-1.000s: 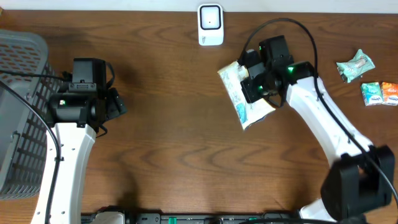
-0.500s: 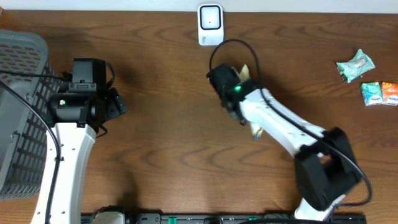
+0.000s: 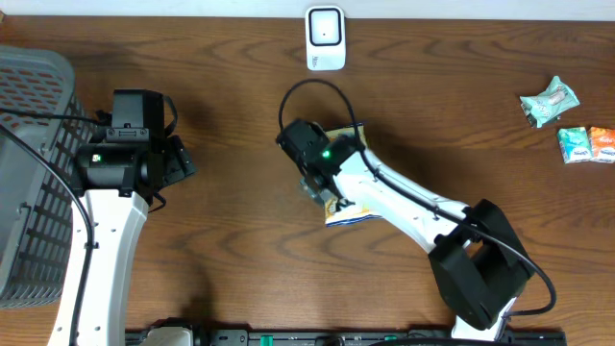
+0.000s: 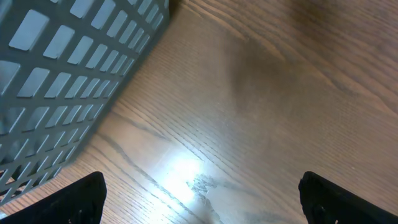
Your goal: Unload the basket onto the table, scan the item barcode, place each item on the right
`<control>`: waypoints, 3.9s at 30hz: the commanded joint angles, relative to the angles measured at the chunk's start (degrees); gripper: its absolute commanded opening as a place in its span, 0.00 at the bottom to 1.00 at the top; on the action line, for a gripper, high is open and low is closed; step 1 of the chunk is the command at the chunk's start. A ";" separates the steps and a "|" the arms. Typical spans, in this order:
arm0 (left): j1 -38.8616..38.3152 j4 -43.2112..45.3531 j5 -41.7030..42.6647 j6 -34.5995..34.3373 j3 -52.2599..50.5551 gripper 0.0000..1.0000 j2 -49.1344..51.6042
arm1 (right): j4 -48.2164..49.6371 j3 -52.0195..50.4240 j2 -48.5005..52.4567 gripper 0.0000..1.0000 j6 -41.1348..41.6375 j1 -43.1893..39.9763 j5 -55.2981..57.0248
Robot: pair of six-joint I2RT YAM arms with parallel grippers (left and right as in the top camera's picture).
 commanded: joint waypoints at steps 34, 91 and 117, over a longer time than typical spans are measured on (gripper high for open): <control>0.22 -0.15 -1.18 0.35 0.13 0.98 0.04 | 13.73 -13.27 0.68 0.81 11.45 -13.88 -22.36; 0.22 -0.15 -1.18 0.35 0.13 0.98 0.04 | 11.98 51.78 32.06 0.01 13.27 -24.06 -18.38; 0.22 -0.15 -1.18 0.35 0.13 0.98 0.04 | -17.29 52.39 20.04 0.02 13.35 -45.59 1.05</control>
